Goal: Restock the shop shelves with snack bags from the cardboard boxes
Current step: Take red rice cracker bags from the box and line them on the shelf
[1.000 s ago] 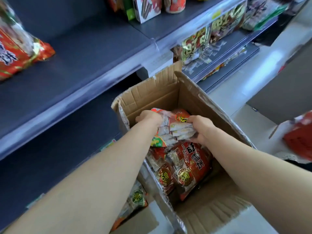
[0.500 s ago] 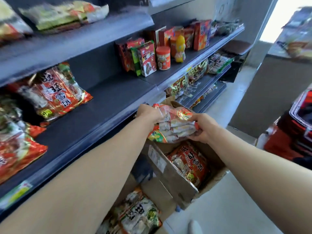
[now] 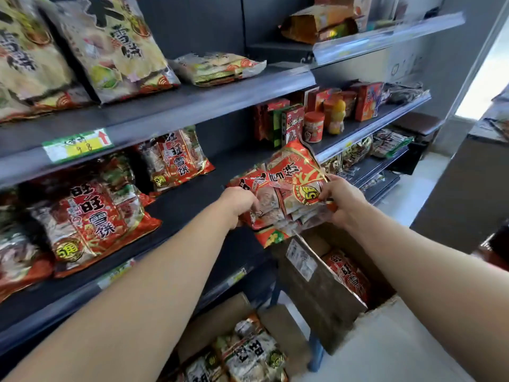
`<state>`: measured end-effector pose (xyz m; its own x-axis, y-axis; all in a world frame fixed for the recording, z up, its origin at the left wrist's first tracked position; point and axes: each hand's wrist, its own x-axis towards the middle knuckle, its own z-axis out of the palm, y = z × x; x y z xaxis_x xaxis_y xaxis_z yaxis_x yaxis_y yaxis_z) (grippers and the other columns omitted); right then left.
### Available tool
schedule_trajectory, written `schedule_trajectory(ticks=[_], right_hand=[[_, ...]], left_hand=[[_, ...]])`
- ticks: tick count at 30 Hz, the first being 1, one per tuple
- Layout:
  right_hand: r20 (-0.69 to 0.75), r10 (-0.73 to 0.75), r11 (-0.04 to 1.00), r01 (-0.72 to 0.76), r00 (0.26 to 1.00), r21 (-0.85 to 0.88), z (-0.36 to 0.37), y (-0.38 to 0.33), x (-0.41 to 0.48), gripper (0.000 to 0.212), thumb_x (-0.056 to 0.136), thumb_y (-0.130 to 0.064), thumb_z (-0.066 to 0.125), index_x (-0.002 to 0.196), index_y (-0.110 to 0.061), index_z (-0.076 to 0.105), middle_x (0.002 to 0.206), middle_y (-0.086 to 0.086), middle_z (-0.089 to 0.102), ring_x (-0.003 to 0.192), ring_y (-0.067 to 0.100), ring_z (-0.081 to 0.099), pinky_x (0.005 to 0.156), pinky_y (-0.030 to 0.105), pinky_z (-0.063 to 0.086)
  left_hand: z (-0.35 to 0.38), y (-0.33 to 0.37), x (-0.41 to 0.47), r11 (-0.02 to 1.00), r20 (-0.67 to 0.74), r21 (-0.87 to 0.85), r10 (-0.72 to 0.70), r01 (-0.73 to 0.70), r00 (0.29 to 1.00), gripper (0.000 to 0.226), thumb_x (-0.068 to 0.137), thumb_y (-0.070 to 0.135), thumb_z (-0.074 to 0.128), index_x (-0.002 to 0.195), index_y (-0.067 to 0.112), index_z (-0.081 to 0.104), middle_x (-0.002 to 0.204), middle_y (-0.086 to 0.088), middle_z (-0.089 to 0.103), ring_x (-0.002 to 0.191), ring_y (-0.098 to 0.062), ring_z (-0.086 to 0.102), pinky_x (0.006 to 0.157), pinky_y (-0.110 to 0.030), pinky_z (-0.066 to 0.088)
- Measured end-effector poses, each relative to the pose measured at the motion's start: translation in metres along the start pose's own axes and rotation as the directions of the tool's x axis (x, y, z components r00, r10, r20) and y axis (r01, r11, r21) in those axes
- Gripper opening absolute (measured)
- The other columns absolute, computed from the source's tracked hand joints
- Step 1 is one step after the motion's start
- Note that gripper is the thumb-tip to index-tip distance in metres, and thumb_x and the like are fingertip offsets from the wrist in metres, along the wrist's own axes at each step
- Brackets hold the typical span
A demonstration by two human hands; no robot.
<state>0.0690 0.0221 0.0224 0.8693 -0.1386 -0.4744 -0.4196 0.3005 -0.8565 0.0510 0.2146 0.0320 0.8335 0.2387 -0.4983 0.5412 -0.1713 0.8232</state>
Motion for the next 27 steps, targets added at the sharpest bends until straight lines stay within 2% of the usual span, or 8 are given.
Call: schedule_trajectory(ticks=[2, 7, 10, 13, 16, 20, 23, 27], right_hand=[[0.034, -0.011, 0.999, 0.012, 0.999, -0.035, 0.016, 0.004, -0.008, 0.057, 0.072, 0.017, 0.033, 0.094, -0.027, 0.062, 0.084, 0.004, 0.058, 0.076, 0.025, 0.057, 0.042, 0.027, 0.049], [0.078, 0.002, 0.998, 0.003, 0.997, -0.062, 0.050, 0.017, -0.009, 0.066, 0.058, 0.016, 0.031, 0.100, -0.023, 0.066, 0.103, 0.011, 0.063, 0.102, 0.034, 0.060, 0.071, 0.046, 0.057], [0.131, 0.021, 0.990, -0.002, 0.991, -0.138, 0.066, 0.022, -0.006, 0.082, 0.046, 0.010, 0.033, 0.115, -0.022, 0.064, 0.115, 0.014, 0.063, 0.099, 0.035, 0.062, 0.057, 0.037, 0.056], [0.207, 0.032, 0.976, 0.014, 0.978, -0.218, 0.077, 0.025, 0.003, 0.080, 0.056, 0.014, 0.032, 0.122, -0.022, 0.060, 0.115, 0.015, 0.063, 0.090, 0.035, 0.064, 0.049, 0.032, 0.053], [0.267, 0.038, 0.950, 0.048, 0.963, -0.308, 0.084, 0.024, 0.022, 0.074, 0.068, 0.018, 0.033, 0.122, -0.027, 0.057, 0.116, 0.014, 0.062, 0.096, 0.035, 0.064, 0.070, 0.048, 0.059], [0.347, 0.158, 0.888, 0.020, 0.925, -0.459, 0.095, 0.026, 0.048, 0.070, 0.078, 0.021, 0.037, 0.125, -0.028, 0.050, 0.115, 0.014, 0.061, 0.098, 0.033, 0.064, 0.055, 0.034, 0.056], [0.371, 0.215, 0.866, -0.001, 0.903, -0.500, 0.109, 0.030, 0.073, 0.072, 0.074, 0.021, 0.038, 0.127, -0.026, 0.052, 0.115, 0.014, 0.064, 0.102, 0.034, 0.065, 0.061, 0.034, 0.053], [0.375, 0.270, 0.767, 0.038, 0.887, -0.641, 0.127, 0.027, 0.088, 0.045, 0.073, 0.007, 0.049, 0.111, -0.015, 0.057, 0.083, 0.008, 0.065, 0.071, 0.019, 0.065, 0.060, 0.029, 0.048]], left_hand=[[-0.020, -0.009, -0.005, 0.974, 0.020, -0.224, -0.018, 0.022, 1.000, 0.022, 0.073, 0.007, 0.060, 0.095, 0.010, 0.057, 0.099, -0.011, 0.063, 0.090, -0.028, 0.063, 0.080, -0.044, 0.054], [-0.068, -0.037, 0.012, 0.920, -0.068, -0.388, -0.091, 0.058, 0.994, 0.102, 0.040, 0.047, 0.085, 0.130, 0.021, 0.044, 0.113, -0.008, 0.066, 0.094, -0.029, 0.067, 0.066, -0.046, 0.057], [-0.087, -0.050, 0.023, 0.931, -0.132, -0.361, -0.102, 0.048, 0.986, 0.090, 0.051, 0.028, 0.089, 0.129, 0.014, 0.047, 0.110, -0.010, 0.068, 0.091, -0.030, 0.068, 0.059, -0.045, 0.058], [-0.093, -0.055, 0.029, 0.930, -0.205, -0.368, -0.106, 0.024, 0.973, 0.068, 0.060, 0.005, 0.084, 0.121, 0.007, 0.053, 0.108, -0.015, 0.069, 0.090, -0.035, 0.069, 0.074, -0.055, 0.057], [-0.094, -0.053, 0.034, 0.919, -0.271, -0.393, -0.134, 0.017, 0.953, 0.050, 0.066, -0.004, 0.079, 0.112, 0.002, 0.059, 0.103, -0.017, 0.070, 0.088, -0.036, 0.069, 0.079, -0.054, 0.056], [-0.101, -0.054, 0.047, 0.914, -0.368, -0.406, -0.146, -0.017, 0.918, 0.033, 0.076, -0.016, 0.065, 0.108, -0.008, 0.060, 0.086, -0.015, 0.066, 0.071, -0.030, 0.066, 0.060, -0.039, 0.057], [-0.104, -0.054, 0.057, 0.937, -0.452, -0.349, -0.161, -0.007, 0.877, 0.028, 0.082, -0.014, 0.057, 0.109, -0.007, 0.054, 0.075, -0.009, 0.058, 0.059, -0.017, 0.053, 0.043, -0.024, 0.041], [-0.111, -0.054, 0.079, 0.962, -0.534, -0.269, -0.117, -0.037, 0.837, 0.024, 0.084, -0.011, 0.050, 0.103, 0.002, 0.057, 0.097, -0.012, 0.061, 0.070, -0.020, 0.053, 0.055, -0.028, 0.043]])
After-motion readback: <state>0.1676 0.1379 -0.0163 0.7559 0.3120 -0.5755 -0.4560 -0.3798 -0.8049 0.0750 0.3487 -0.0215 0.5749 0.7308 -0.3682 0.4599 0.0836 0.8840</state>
